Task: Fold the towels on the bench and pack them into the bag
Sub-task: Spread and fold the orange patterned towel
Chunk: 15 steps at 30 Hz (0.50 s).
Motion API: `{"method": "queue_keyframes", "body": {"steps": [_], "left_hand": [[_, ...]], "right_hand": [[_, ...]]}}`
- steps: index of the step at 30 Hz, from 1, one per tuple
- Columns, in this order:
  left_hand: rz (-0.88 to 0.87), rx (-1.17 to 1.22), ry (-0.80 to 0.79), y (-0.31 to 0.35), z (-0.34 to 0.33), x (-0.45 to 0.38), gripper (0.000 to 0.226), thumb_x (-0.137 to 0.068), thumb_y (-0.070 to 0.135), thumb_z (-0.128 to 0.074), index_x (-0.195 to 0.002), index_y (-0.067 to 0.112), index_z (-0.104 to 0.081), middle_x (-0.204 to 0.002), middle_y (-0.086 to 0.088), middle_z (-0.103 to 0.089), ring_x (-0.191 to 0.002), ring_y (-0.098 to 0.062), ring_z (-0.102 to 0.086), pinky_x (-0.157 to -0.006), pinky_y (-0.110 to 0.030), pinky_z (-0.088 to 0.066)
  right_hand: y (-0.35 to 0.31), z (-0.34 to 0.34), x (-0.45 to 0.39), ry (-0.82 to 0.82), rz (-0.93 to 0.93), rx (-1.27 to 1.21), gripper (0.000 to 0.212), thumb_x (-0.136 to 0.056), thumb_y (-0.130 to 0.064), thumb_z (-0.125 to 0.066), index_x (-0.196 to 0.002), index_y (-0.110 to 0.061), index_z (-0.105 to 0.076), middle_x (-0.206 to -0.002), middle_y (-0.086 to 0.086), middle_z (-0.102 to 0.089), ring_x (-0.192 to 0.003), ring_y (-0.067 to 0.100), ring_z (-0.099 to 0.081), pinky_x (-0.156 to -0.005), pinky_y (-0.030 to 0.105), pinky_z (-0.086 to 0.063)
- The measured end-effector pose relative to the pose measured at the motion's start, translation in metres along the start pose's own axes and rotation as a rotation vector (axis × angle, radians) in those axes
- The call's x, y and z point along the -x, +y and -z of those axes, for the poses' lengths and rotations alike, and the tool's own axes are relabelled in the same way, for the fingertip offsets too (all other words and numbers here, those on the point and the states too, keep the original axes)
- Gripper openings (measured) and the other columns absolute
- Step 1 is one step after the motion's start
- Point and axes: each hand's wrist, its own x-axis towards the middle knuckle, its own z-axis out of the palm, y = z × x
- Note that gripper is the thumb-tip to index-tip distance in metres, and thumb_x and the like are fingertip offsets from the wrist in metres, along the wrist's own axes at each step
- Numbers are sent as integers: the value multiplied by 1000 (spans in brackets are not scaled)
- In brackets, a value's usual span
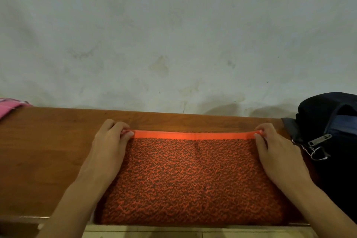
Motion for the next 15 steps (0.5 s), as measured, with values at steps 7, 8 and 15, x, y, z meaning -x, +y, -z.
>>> {"method": "queue_keyframes", "body": {"steps": [7, 8, 15], "left_hand": [[-80, 7, -19, -4, 2, -2, 15, -88, 4, -66, -90, 17, -71, -85, 0, -62, -84, -25, -60, -78, -35, -45], [-81, 4, -14, -5, 1, -2, 15, -88, 4, -66, -90, 16, -73, -85, 0, -64, -84, -25, -61, -78, -33, -43], [-75, -14, 57, -4, 2, -2, 12, -89, 6, -67, -88, 14, -77, -82, -2, -66, -80, -29, -64, -76, -40, -51]], "right_hand": [[5, 5, -1, 27, 0, -98, 10, -101, -32, -46, -105, -34, -55, -92, 2, -69, -86, 36, -66, -71, 46, -51], [6, 6, 0, 34, -7, -103, 12, -101, -32, -48, -104, -33, -59, -91, 1, -70, -87, 35, -66, -72, 46, -51], [3, 7, -5, 77, -53, -28, 13, -102, -24, -50, -96, -21, -60, -71, -1, -61, -80, 37, -65, -68, 38, -29]]}}
